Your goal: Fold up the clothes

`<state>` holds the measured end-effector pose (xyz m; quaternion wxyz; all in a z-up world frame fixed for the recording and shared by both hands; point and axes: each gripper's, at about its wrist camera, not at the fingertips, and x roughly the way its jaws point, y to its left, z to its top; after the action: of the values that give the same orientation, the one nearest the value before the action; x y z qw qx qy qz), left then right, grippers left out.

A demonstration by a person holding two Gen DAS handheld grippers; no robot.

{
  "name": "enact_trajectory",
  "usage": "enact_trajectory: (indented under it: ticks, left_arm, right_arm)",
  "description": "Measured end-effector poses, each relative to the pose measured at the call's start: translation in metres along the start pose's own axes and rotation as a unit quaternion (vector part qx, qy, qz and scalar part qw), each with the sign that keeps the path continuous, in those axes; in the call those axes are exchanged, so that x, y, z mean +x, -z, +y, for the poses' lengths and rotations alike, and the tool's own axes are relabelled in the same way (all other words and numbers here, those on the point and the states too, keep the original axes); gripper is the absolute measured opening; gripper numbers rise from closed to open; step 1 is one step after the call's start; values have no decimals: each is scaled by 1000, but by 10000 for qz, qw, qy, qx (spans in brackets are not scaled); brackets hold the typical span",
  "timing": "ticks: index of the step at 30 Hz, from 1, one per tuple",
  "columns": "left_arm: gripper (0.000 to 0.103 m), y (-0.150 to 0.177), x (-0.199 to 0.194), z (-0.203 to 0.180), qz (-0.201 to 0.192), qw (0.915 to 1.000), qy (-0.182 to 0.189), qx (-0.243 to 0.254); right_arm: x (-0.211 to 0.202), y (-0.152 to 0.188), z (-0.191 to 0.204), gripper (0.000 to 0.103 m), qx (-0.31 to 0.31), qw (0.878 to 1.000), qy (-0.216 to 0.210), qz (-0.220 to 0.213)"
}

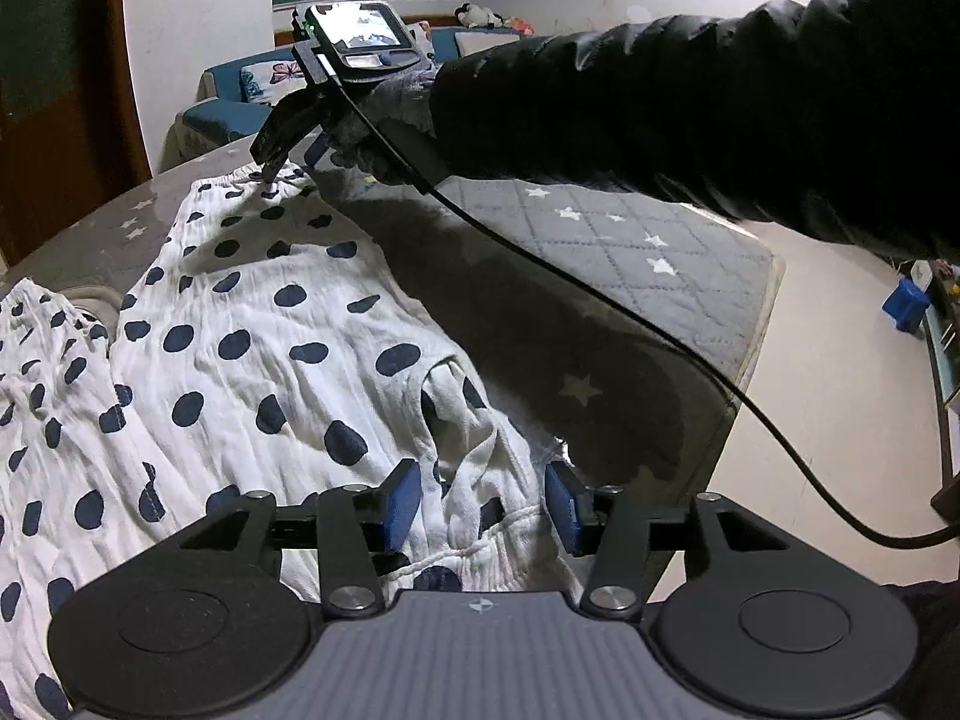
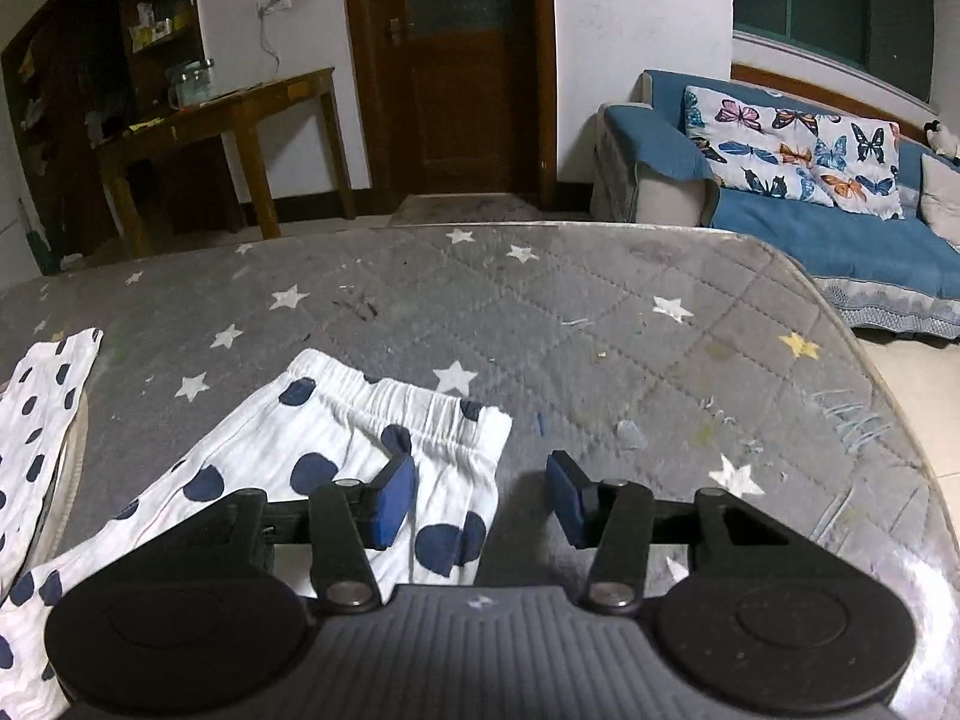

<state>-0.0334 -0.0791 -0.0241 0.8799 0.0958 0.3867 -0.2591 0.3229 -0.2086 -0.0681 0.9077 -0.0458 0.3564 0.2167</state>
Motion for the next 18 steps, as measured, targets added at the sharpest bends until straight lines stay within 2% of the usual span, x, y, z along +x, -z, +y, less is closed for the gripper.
enact_trajectory:
  ticks: [6,7,9,13,15,18]
  left_arm:
    - [47,-1,8,-2,127,9998,-35,113]
    - [43,-1,8,-2,128,9998,-43,122]
    - [34,-2,8,1,101,9999,-47,78]
    - [15,-2,5,11,20,9998,38,-195]
    - [12,-2,-1,16,-59,9993,88,-347]
    - [11,-2,-11,25,-199,9981,144,-571]
  right_arm:
    - [4,-1,-1,32,80,9999,-1,-73]
    - [5,-1,0,30,71,9999,14,-91]
    - [5,-1,-2,18,127,9999,11,-108]
    - [6,-5,-1,13,205,9997,75,-51]
    - [4,-9,1,9,249,9996,131,-11]
    - [-2,-18,5,8,233,9995,223,-6]
